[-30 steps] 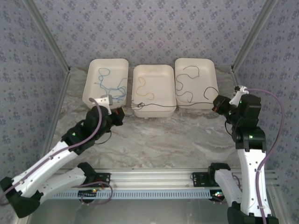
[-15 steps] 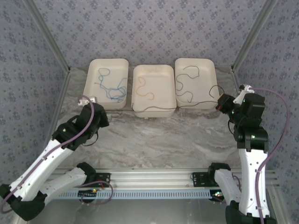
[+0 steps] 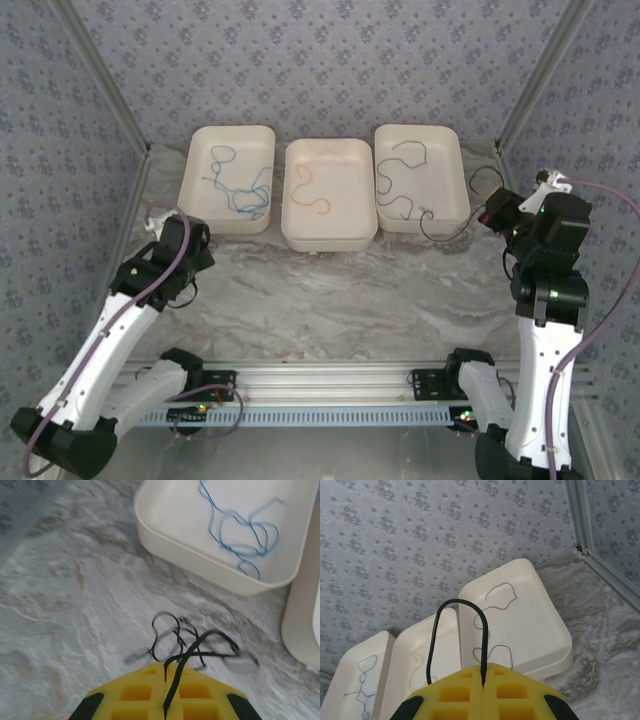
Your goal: Untangle the cables
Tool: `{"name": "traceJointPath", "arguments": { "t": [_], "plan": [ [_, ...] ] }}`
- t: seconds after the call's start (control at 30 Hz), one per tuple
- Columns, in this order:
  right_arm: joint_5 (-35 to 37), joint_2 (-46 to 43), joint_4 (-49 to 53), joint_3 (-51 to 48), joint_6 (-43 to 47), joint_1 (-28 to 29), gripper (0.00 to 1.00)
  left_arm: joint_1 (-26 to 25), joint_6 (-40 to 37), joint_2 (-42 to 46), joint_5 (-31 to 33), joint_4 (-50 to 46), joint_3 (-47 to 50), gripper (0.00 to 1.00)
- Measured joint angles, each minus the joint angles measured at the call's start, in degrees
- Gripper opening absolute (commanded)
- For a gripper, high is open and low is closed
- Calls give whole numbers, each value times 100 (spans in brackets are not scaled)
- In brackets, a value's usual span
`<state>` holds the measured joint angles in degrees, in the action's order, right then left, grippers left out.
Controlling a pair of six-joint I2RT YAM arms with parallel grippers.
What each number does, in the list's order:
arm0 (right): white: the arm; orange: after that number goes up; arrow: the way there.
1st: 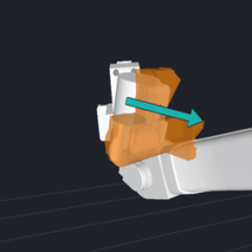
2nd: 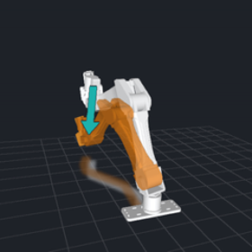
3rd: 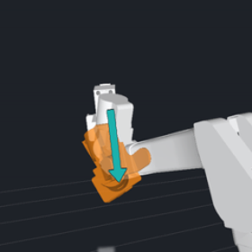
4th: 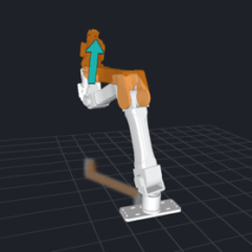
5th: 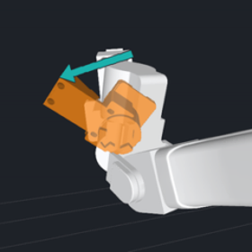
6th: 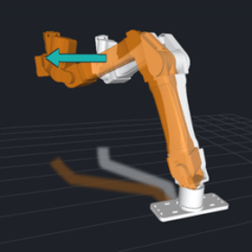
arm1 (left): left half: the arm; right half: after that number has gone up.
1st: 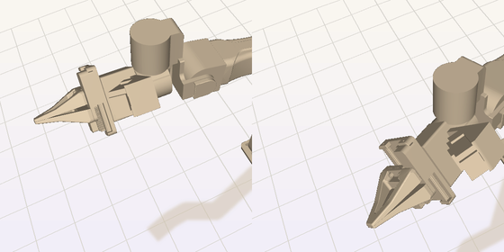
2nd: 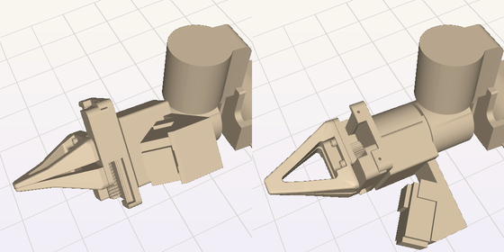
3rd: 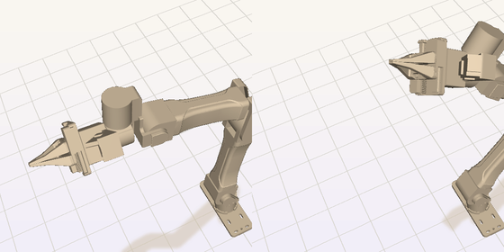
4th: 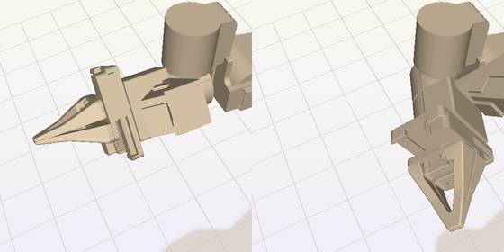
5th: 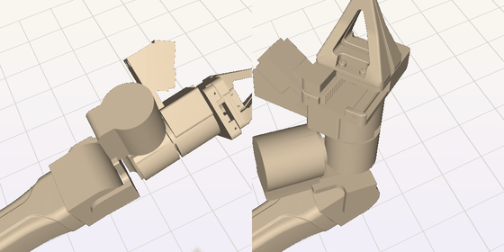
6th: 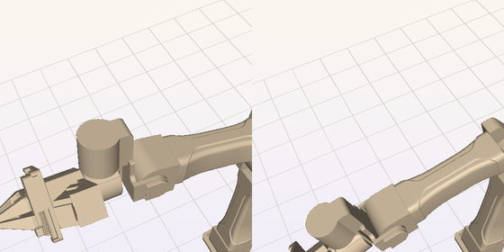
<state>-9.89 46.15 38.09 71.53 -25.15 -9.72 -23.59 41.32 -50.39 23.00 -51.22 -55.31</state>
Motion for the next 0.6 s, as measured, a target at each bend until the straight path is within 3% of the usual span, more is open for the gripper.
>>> {"name": "traceJointPath", "arguments": {
  "t": [0.17,0.37,0.43,0.6],
  "plan": [
    [-280,105,-52,39,92,380,0,-319,-33,-479,-929,595,308,1],
    [-678,146,-87,9,96,844,0,-1067,101,-1069,-1523,1340,859,48],
    [-866,146,-181,-68,15,1001,0,-1110,214,-1287,-1729,1620,1106,55],
    [-1298,199,-494,-332,-251,1469,0,-1244,376,-1296,-1897,1851,1368,59]
  ]
}}
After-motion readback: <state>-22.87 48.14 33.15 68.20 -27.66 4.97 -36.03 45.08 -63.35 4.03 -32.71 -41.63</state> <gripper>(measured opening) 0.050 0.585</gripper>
